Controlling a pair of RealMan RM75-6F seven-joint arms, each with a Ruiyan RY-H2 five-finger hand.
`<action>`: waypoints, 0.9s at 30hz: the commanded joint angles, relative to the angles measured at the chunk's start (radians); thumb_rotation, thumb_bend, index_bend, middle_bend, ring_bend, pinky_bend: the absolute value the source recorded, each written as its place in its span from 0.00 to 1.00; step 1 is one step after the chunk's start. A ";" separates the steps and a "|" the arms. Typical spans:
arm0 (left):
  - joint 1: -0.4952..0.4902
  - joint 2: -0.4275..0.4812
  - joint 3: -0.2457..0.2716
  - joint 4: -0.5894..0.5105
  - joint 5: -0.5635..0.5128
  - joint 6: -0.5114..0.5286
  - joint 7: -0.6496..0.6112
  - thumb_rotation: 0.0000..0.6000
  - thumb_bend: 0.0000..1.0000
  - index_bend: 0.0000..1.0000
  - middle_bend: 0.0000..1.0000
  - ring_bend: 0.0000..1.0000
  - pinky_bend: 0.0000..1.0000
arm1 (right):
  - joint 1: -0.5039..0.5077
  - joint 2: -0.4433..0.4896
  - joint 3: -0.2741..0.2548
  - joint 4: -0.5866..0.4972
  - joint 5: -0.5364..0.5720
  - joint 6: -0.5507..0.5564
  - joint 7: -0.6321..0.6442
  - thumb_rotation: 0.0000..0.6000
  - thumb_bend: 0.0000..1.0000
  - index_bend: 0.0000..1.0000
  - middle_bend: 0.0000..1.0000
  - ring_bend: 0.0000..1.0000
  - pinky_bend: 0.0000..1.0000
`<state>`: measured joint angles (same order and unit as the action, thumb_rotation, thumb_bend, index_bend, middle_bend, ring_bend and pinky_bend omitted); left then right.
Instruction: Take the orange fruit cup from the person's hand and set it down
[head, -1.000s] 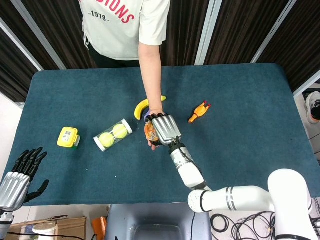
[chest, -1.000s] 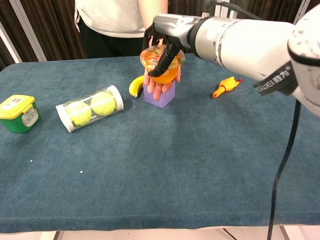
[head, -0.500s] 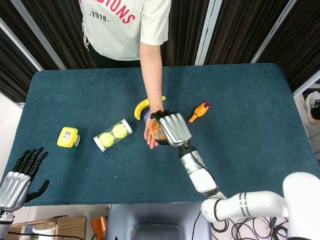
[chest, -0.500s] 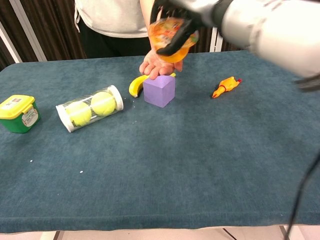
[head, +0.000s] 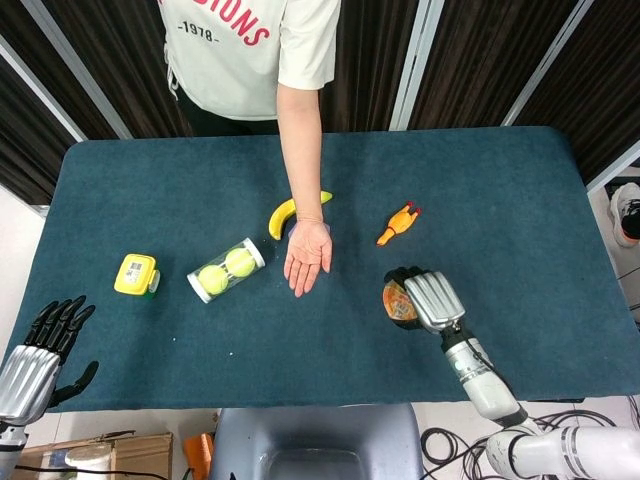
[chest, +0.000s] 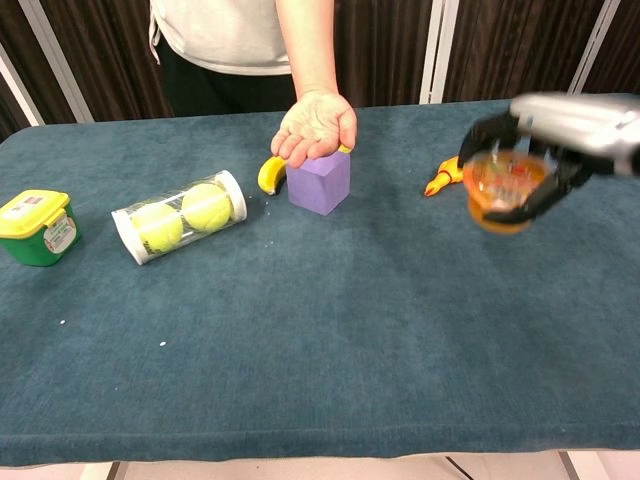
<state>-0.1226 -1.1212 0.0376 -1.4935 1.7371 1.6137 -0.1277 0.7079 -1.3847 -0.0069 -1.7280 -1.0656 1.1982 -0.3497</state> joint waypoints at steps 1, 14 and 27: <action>-0.001 -0.001 0.001 0.001 0.002 -0.003 0.001 1.00 0.38 0.00 0.00 0.00 0.03 | -0.019 -0.079 -0.022 0.123 -0.026 -0.107 0.069 1.00 0.25 0.15 0.22 0.20 0.43; -0.001 0.001 0.001 0.002 0.004 0.000 -0.004 1.00 0.38 0.00 0.00 0.00 0.03 | -0.031 0.065 -0.052 -0.021 -0.008 -0.189 -0.028 1.00 0.14 0.00 0.00 0.00 0.16; 0.035 0.034 0.005 -0.027 -0.024 0.028 -0.020 1.00 0.38 0.00 0.00 0.00 0.03 | -0.575 0.286 -0.208 -0.109 -0.391 0.562 -0.031 1.00 0.14 0.00 0.00 0.00 0.00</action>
<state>-0.0878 -1.0887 0.0417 -1.5192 1.7136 1.6426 -0.1469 0.3876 -1.1000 -0.1656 -1.9114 -1.3393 1.4472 -0.3616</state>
